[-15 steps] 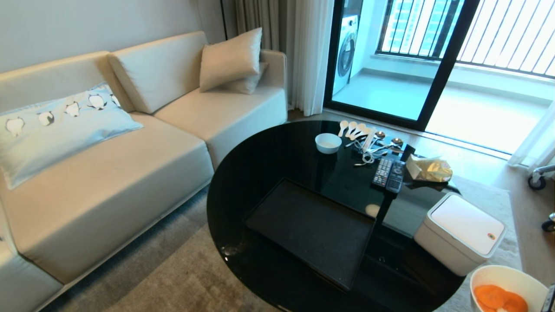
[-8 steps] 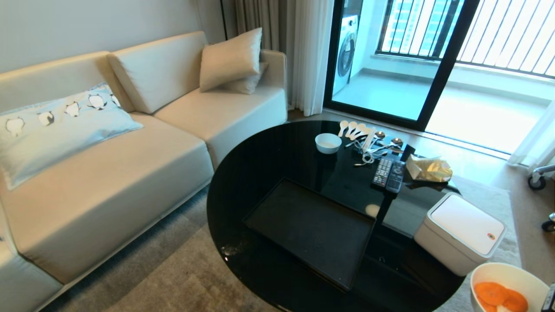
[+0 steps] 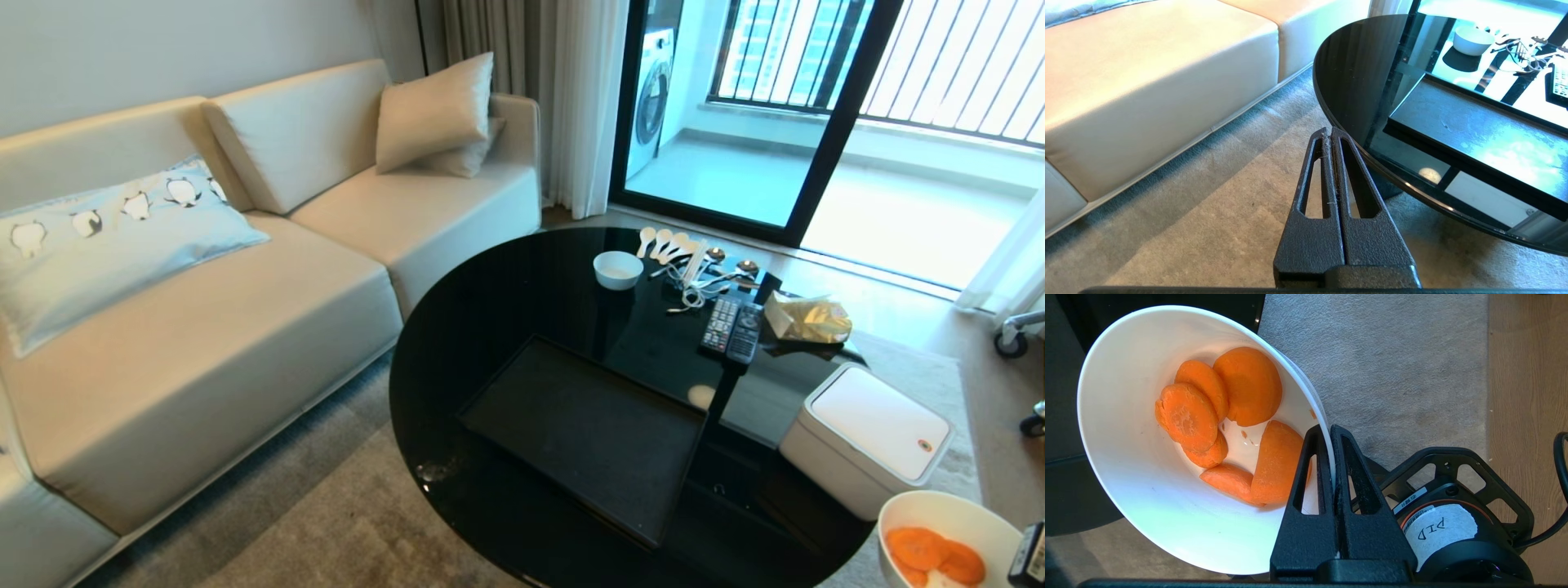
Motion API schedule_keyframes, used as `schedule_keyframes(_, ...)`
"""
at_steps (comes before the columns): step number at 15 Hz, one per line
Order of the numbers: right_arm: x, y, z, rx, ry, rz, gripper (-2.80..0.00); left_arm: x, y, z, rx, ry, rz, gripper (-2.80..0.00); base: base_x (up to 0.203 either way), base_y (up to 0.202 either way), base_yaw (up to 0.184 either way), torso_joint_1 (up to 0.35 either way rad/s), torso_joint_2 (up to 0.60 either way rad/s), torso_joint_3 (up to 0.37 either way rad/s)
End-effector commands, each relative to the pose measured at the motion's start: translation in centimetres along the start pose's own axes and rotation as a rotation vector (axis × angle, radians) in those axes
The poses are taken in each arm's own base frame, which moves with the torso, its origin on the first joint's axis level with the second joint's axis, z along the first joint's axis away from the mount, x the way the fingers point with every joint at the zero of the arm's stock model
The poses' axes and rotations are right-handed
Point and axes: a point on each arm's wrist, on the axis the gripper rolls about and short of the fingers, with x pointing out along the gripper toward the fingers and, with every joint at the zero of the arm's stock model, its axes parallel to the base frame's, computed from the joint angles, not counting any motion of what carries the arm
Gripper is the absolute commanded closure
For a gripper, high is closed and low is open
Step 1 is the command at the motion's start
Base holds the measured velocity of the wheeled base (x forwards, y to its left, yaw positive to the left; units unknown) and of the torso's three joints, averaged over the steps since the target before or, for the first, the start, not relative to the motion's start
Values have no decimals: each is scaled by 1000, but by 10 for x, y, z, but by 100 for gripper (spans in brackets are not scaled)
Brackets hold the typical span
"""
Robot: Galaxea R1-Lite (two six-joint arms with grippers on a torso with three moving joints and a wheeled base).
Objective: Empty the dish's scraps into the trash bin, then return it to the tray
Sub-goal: Move the bowl over the trash can
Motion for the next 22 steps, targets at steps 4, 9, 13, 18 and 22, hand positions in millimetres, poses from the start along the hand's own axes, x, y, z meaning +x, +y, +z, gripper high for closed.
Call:
schedule_keyframes(4, 3, 3, 0, -3, 12, -14, 0, 0, 0, 0, -1, -1, 1, 0, 0, 0, 0, 0, 0, 0)
schedule_keyframes(9, 5, 5, 1, -5, 17, -19, 0, 0, 0, 0, -1, -1, 1, 0, 0, 0, 0, 0, 0, 0)
schedule_keyframes(13, 7, 6, 2, -7, 22, -27, 0, 0, 0, 0, -1, -1, 1, 0, 0, 0, 0, 0, 0, 0)
schedule_keyframes(18, 9, 8, 3, -7, 24, -30, 0, 0, 0, 0, -1, -1, 1, 0, -157, 0, 0, 2, 4, 2)
schedule_keyframes(22, 10, 10, 4, -7, 19, -22, 0, 0, 0, 0, -1, -1, 1, 0, -186, 0, -1, 1, 3, 1)
